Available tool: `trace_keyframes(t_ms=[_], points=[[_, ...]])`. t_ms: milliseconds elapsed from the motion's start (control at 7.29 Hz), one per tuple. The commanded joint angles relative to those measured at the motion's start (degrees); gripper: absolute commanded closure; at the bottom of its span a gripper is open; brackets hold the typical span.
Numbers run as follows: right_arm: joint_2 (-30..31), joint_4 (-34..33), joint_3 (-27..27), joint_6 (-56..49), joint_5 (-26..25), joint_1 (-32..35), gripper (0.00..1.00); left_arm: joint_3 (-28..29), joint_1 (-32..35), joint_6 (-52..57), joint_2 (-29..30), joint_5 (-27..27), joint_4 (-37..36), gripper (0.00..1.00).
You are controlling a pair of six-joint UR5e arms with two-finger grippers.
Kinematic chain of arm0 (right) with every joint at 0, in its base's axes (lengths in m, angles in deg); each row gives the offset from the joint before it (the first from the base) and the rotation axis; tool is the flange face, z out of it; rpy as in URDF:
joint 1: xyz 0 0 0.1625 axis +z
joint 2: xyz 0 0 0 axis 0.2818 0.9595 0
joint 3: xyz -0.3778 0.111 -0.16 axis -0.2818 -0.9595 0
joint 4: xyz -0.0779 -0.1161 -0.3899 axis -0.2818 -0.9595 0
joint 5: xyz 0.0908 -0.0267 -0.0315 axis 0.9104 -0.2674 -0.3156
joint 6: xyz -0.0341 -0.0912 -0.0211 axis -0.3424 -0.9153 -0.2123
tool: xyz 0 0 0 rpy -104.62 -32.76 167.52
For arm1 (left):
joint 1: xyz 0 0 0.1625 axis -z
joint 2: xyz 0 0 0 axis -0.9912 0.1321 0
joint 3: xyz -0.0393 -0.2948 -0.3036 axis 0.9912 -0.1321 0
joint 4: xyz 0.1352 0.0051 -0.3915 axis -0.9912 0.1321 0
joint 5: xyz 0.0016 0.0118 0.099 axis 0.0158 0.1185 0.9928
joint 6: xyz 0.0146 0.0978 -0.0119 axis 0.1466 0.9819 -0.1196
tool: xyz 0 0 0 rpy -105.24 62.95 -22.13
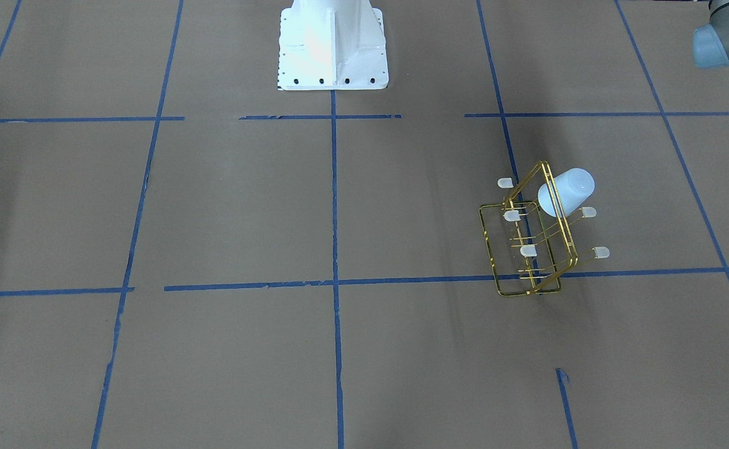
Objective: Hang cup on cup holder
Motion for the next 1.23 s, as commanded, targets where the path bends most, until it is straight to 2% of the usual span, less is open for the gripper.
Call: trace_keyframes(t_ms=[0,274,686,1097], points=[[0.0,-0.1,0.0,0.0,0.0,0.0,0.0,-0.7,7.3,20.0,0.9,-5.6,-12.7,0.0],[0.0,0.0,0.0,0.0,0.0,0.0,0.0,-1.3,9.7,39.3,1.0,-7.9,-23.7,0.0],[0.0,-0.1,0.0,0.0,0.0,-0.1,0.0,-3.3,11.2,62.2,1.0,-9.7,-40.0,0.0],[0.0,-0.1,0.0,0.0,0.0,0.0,0.0,-3.6,15.5,84.6,1.0,-13.6,-52.5,0.0]])
